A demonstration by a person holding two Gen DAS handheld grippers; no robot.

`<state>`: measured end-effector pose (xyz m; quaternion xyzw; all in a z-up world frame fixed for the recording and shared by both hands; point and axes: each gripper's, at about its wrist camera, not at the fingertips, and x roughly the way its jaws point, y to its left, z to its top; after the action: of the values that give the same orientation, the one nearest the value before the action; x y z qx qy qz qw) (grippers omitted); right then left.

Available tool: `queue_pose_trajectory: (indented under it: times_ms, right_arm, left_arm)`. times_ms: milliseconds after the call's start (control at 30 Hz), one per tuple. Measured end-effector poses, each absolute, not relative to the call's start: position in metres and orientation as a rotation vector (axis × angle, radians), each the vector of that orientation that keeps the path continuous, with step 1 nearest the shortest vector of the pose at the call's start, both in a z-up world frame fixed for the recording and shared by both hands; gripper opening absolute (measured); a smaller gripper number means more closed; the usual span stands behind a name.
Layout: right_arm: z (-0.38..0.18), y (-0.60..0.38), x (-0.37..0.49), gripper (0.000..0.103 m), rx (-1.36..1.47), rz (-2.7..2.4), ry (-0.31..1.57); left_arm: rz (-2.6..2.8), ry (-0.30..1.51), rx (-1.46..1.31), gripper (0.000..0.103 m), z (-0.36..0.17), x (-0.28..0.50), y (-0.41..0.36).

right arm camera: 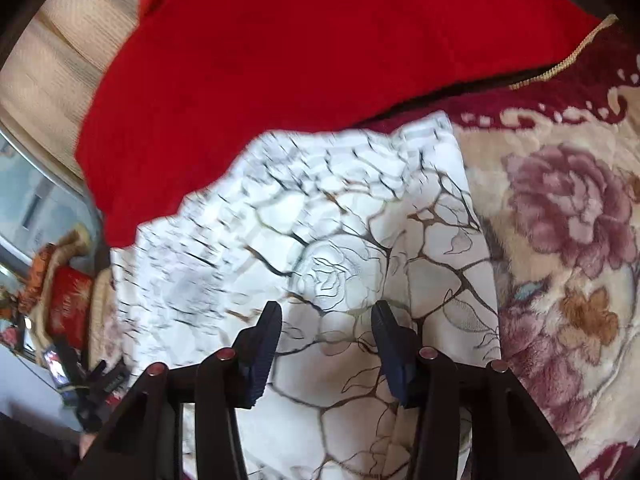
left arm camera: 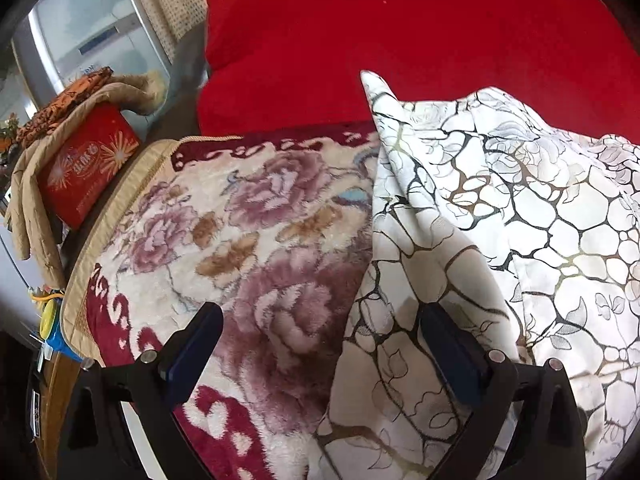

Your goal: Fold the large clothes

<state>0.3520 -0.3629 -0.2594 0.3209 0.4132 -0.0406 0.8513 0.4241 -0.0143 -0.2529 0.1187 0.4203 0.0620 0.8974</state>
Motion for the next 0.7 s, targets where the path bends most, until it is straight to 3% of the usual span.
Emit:
queue_pose_trajectory:
  times_ms: [167,367,433,700]
  right_arm:
    - [-0.243,-0.356,0.342,0.051,0.621,-0.058,0.805]
    - [-0.283,-0.354,0.363,0.053,0.614,-0.084,0.932]
    - [-0.28,-0.354,0.364,0.057,0.609,-0.078,0.93]
    - [-0.254,-0.341,0.36,0.058,0.541,-0.057,0.833]
  left_arm:
    - [0.125,0.827,0.263,0.1,-0.25,0.422,-0.018]
    - [0.135,0.804,0.268,0.1,-0.247,0.421,-0.022]
    - [0.126,0.777,0.261,0.1,-0.241,0.417,-0.024]
    - [0.114,0.662,0.24,0.1,-0.212,0.401,-0.033]
